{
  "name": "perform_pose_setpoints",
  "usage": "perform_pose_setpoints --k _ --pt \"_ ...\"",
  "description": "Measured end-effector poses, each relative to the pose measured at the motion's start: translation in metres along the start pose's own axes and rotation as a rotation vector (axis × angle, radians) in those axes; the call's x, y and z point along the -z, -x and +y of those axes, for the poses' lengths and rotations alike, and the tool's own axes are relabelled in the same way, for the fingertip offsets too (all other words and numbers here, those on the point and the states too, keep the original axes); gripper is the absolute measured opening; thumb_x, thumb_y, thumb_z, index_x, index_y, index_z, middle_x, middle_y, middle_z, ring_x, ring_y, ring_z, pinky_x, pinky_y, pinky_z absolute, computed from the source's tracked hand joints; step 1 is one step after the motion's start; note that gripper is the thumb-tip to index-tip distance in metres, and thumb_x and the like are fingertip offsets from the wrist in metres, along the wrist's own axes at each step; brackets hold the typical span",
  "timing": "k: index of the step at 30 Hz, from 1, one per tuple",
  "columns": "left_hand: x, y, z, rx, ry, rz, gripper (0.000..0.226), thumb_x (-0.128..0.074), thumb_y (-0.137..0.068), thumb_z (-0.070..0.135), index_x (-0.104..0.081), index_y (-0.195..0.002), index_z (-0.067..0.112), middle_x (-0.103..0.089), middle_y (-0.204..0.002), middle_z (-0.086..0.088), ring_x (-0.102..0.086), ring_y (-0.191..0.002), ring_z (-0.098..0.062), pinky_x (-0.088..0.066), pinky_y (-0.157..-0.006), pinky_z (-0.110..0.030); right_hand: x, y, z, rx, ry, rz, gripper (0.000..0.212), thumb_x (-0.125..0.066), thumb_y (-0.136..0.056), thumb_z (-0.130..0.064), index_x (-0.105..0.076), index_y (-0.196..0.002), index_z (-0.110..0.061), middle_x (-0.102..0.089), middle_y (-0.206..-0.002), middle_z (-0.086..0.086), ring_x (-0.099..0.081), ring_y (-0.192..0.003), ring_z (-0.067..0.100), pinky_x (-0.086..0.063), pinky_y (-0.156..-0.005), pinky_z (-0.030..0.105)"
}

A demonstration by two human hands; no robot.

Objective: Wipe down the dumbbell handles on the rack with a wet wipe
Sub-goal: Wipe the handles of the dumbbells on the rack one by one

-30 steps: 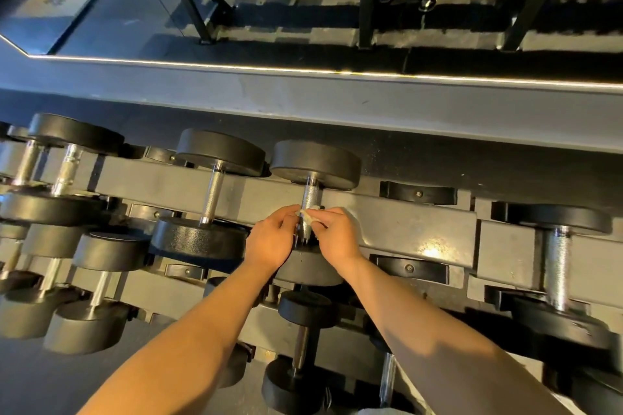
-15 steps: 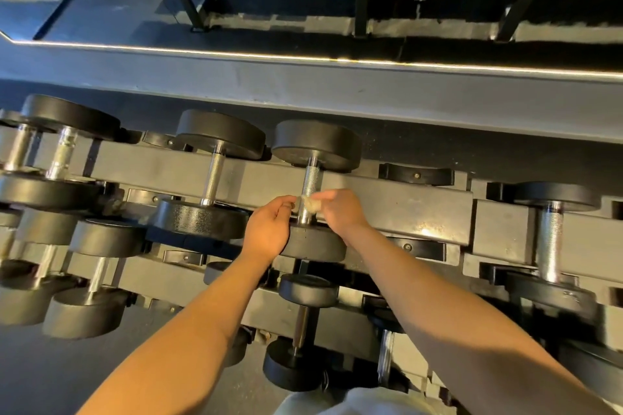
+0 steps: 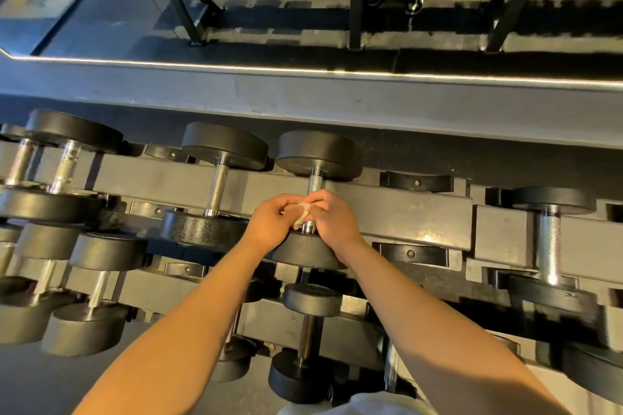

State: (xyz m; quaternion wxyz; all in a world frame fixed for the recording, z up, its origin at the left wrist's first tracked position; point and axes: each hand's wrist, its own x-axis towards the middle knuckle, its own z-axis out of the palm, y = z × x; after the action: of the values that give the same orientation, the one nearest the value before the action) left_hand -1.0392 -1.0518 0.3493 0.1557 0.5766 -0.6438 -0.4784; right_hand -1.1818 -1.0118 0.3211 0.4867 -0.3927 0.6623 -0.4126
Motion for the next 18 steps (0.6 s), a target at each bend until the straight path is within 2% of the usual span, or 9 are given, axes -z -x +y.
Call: perform_pose_setpoints --k 2,4,6,9,13,15,18 --pt "0.002 -0.013 0.004 0.046 0.052 0.063 0.018 -0.059 -0.1 0.015 -0.074 -0.106 0.024 -0.073 -0.095 0.006 -0.066 -0.084 -0.004 -0.051 -0.074 -0.019 -0.007 -0.002 0.011 0.053 0.085 0.109 0.02 -0.048 -0.096 -0.009 -0.065 -0.096 -0.019 -0.065 -0.095 0.0 -0.06 -0.084 0.013 -0.049 -0.072 0.024" --pt "-0.001 -0.029 0.004 0.101 0.134 0.15 0.019 -0.06 -0.099 0.015 -0.075 -0.101 0.026 -0.074 -0.095 0.003 -0.069 -0.091 -0.018 -0.059 -0.083 -0.03 -0.014 -0.003 0.02 0.016 0.14 0.223 0.021 -0.046 -0.098 -0.015 -0.065 -0.098 -0.024 -0.067 -0.098 -0.003 -0.062 -0.086 0.014 -0.053 -0.075 0.03" --pt "-0.007 -0.044 0.004 0.126 0.175 0.179 0.018 -0.062 -0.098 0.018 -0.075 -0.105 0.028 -0.075 -0.098 0.005 -0.07 -0.097 -0.019 -0.058 -0.093 -0.039 -0.016 -0.005 0.021 -0.048 0.125 0.255 0.023 -0.046 -0.1 -0.02 -0.067 -0.106 -0.029 -0.067 -0.105 -0.008 -0.063 -0.092 0.011 -0.055 -0.08 0.03" --pt "-0.021 -0.062 0.006 0.126 0.186 0.117 0.022 -0.064 -0.098 0.021 -0.071 -0.117 0.032 -0.073 -0.111 0.007 -0.067 -0.102 -0.011 -0.054 -0.1 -0.036 -0.015 -0.005 0.02 -0.078 0.017 0.269 0.024 -0.05 -0.1 -0.018 -0.069 -0.113 -0.025 -0.068 -0.109 -0.005 -0.064 -0.097 0.011 -0.055 -0.088 0.03" --pt "-0.02 -0.065 0.002 0.013 -0.023 0.023 0.033 -0.057 -0.101 0.013 -0.067 -0.13 0.025 -0.072 -0.118 0.001 -0.066 -0.098 -0.012 -0.05 -0.092 -0.027 -0.014 -0.003 0.018 -0.094 -0.022 0.27 0.023 -0.052 -0.098 -0.018 -0.07 -0.11 -0.025 -0.068 -0.103 -0.006 -0.065 -0.094 0.011 -0.057 -0.087 0.032" --pt "-0.013 -0.059 -0.006 0.036 -0.034 -0.016 0.03 -0.062 -0.099 0.011 -0.072 -0.124 0.023 -0.075 -0.11 0.001 -0.068 -0.091 -0.015 -0.052 -0.091 -0.026 -0.014 -0.002 0.017 -0.094 -0.023 0.27 0.022 -0.053 -0.096 -0.017 -0.07 -0.105 -0.026 -0.069 -0.099 -0.007 -0.065 -0.09 0.011 -0.057 -0.085 0.033" --pt "-0.007 -0.052 -0.016 0.122 0.021 -0.065 0.021 -0.071 -0.093 0.013 -0.078 -0.11 0.022 -0.077 -0.101 0.004 -0.071 -0.093 -0.013 -0.057 -0.096 -0.036 -0.014 -0.002 0.015 -0.094 -0.023 0.271 0.021 -0.054 -0.095 -0.014 -0.071 -0.097 -0.025 -0.068 -0.094 -0.005 -0.065 -0.086 0.012 -0.057 -0.082 0.034"
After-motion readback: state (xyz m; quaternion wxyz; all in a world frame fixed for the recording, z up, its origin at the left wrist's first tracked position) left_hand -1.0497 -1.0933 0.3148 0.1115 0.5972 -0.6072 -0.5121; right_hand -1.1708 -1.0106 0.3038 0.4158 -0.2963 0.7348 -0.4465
